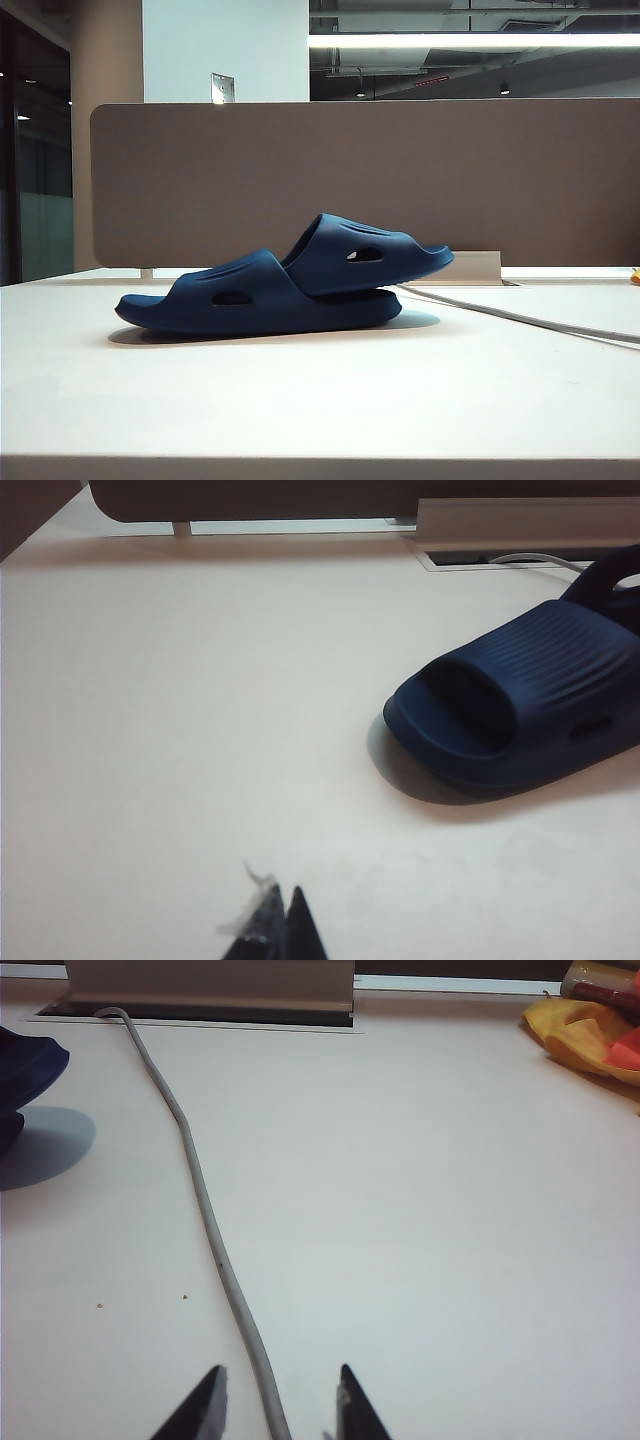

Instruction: Interlock the pair of blue slippers on the table with their fronts facing up.

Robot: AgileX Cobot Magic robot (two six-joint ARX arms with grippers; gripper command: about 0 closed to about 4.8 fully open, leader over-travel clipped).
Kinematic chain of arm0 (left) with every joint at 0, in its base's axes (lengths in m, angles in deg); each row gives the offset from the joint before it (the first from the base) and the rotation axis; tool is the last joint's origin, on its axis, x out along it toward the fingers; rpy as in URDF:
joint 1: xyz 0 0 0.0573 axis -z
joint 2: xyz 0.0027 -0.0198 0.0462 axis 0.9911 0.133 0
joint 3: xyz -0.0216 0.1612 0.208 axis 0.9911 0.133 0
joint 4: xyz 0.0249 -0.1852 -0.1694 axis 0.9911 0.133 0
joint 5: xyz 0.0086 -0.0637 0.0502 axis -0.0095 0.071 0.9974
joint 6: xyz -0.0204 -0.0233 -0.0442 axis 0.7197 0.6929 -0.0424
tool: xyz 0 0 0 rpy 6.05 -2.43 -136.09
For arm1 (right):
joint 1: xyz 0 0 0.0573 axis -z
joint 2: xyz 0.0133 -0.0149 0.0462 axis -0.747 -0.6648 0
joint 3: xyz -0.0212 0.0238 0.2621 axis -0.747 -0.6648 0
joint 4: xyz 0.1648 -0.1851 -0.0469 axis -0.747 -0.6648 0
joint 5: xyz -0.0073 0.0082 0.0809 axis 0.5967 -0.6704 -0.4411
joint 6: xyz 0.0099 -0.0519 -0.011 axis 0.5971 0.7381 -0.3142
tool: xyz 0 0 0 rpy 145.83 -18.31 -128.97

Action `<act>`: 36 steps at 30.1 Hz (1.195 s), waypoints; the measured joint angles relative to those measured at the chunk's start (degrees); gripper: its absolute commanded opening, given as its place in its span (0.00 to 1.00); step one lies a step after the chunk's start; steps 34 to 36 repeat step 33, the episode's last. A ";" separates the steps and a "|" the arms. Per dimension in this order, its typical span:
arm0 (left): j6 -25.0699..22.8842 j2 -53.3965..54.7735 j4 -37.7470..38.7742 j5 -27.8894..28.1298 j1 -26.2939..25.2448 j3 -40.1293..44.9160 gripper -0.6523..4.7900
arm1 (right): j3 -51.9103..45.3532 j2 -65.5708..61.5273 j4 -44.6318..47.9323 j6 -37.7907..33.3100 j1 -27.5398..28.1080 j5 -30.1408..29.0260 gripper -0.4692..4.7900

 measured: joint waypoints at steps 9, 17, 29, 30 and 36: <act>0.48 0.00 0.00 0.00 0.00 0.00 0.11 | 0.00 0.00 0.00 -0.28 0.00 0.00 0.36; 0.68 0.00 0.00 0.00 0.00 0.00 0.11 | 0.00 0.00 0.00 -0.44 0.00 0.00 0.36; 0.68 0.00 0.00 0.00 0.00 0.00 0.11 | 0.00 0.00 0.00 -0.44 0.02 0.00 0.36; 0.68 0.00 0.00 0.00 0.00 0.00 0.11 | 0.00 0.00 0.00 -0.44 0.02 0.00 0.36; 0.68 0.00 0.00 0.00 0.00 0.02 0.11 | 0.00 0.00 0.00 -0.44 -0.15 0.02 0.36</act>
